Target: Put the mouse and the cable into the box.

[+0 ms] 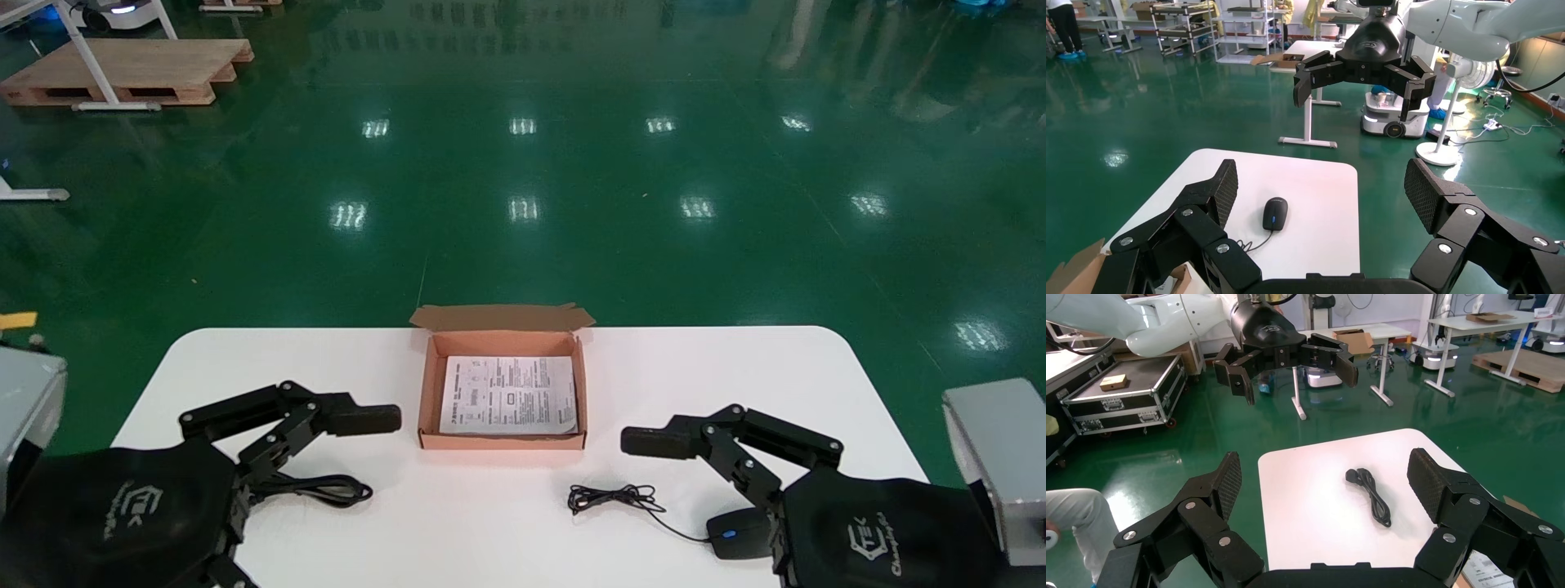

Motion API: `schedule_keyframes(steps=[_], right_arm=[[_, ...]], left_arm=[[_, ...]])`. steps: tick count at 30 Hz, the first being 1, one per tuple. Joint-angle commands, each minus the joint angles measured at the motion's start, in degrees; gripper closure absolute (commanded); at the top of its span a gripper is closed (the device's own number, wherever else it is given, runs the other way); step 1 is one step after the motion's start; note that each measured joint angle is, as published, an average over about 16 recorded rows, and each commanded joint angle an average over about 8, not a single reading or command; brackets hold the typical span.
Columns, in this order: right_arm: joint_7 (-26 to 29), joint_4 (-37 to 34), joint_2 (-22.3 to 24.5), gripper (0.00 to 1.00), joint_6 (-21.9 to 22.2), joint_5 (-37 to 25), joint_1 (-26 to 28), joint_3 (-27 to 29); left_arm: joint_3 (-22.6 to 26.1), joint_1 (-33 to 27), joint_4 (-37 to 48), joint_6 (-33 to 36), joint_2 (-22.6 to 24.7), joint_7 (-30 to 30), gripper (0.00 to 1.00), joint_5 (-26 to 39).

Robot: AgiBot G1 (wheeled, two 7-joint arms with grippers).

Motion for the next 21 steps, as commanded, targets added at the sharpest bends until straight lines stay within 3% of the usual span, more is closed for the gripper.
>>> schedule_keyframes(steps=[1, 21], right_arm=[[0.0, 0.0, 0.0, 0.00, 0.0, 0.0, 0.0, 0.0], [0.0, 0.0, 0.0, 0.00, 0.0, 0.0, 0.0, 0.0]], left_arm=[[0.0, 0.0, 0.0, 0.0, 0.0, 0.0, 0.00, 0.0], [0.0, 0.0, 0.0, 0.0, 0.0, 0.0, 0.00, 0.0]])
